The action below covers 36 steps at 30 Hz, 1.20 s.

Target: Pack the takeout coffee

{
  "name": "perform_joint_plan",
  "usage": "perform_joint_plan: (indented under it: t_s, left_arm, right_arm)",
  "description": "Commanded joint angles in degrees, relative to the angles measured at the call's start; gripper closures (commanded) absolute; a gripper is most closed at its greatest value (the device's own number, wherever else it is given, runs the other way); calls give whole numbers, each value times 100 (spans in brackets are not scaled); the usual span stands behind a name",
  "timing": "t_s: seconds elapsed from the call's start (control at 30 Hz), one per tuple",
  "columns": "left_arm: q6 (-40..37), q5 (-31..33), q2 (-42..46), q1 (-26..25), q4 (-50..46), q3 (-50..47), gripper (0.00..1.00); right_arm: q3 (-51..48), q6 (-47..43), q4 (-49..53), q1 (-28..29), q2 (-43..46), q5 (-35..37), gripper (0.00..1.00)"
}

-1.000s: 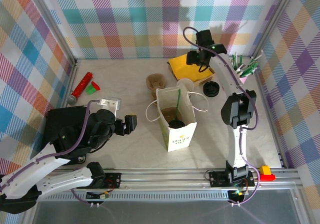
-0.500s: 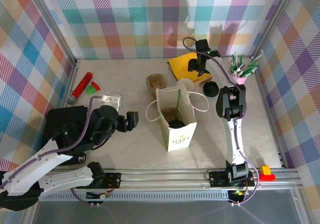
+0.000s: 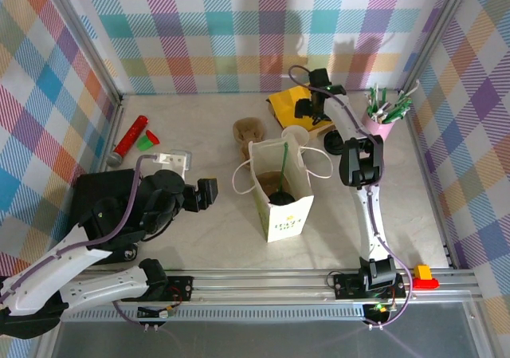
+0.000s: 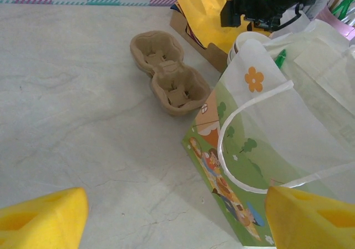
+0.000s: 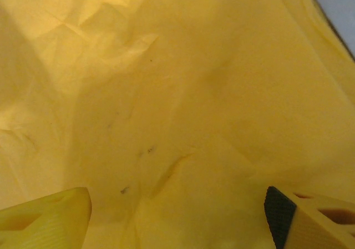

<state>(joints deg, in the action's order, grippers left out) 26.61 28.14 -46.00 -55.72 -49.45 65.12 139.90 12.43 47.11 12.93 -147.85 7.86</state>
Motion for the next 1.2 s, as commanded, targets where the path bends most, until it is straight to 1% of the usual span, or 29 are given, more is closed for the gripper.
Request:
perform_joint_plan:
  t_s: [0.0, 0.27, 0.4, 0.53, 0.73, 0.87, 1.17]
  left_arm:
    - [116, 86, 117, 37, -108, 18, 18]
    - [125, 86, 153, 44, -109, 18, 18]
    - [141, 86, 153, 42, -115, 1, 18]
    - [143, 86, 153, 44, -117, -8, 18]
    - [141, 69, 174, 36, -151, -8, 18]
    - [142, 69, 214, 42, -178, -7, 18]
    - [169, 42, 344, 44, -236, -26, 18]
  right_arm:
    - [255, 68, -131, -1, -197, -80, 19]
    - [267, 292, -246, -1, -389, -5, 31]
    - [266, 354, -252, -1, -385, -112, 39]
    - [273, 433, -272, -1, -311, -205, 51]
    - [267, 532, -275, -1, -70, -358, 62]
    - [270, 590, -292, -3, 134, -430, 68]
    - [274, 646, -286, -1, 711, -469, 77]
